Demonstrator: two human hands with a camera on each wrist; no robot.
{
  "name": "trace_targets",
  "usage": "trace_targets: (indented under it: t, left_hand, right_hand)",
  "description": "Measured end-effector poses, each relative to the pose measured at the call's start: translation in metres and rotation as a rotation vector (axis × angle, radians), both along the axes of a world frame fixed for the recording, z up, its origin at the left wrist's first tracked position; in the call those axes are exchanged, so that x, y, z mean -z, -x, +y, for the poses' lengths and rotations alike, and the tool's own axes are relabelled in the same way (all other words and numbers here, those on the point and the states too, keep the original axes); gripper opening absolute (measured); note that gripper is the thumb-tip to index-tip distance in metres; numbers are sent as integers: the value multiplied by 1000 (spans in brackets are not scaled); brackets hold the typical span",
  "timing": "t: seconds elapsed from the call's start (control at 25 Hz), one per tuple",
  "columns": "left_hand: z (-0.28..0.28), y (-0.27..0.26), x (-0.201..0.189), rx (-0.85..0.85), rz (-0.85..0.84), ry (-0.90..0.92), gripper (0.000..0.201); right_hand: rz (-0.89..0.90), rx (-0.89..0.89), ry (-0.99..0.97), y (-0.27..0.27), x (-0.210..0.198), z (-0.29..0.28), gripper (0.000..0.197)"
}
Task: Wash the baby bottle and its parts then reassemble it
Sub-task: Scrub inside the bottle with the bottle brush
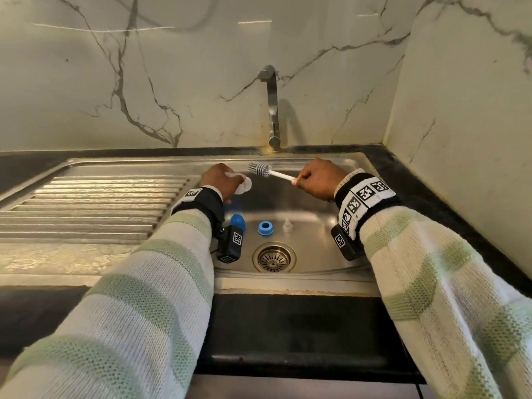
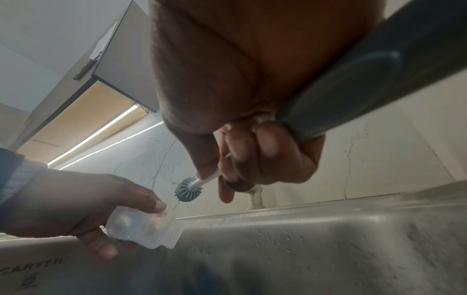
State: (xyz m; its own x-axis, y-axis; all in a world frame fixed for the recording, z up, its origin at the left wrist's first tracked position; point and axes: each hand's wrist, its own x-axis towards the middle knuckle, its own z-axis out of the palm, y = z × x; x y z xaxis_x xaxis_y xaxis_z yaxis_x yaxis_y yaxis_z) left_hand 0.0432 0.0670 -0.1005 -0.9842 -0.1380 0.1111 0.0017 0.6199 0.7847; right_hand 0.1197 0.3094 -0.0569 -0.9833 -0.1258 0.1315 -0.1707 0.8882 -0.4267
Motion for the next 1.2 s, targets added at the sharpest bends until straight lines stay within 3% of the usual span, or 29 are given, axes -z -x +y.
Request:
trace_targets:
  t: [0.12,0.32,0.56,0.72,0.88,1.2]
  left_hand:
    - [0,1,-4,42,-43,-86,31]
    - [-3,-1,-5,65,-86,-130,15]
    - [-6,4,-3,-44,-41,-191,52]
    - [-2,1,-2,45,-81,-114,33]
    - [2,4,3,130,-93,-47,54]
    - [9,1,5,161,-35,98,59]
  right_hand:
    - [25,3,0,4,3,-5,29]
    - [118,65,44,6,6,-5,32]
    - [90,84,114,4,8,-8,32]
    - [105,76,157,1,6,-9,32]
    - [137,71,171,0,1,-9,33]
    - [131,32,181,2,2,-6,27]
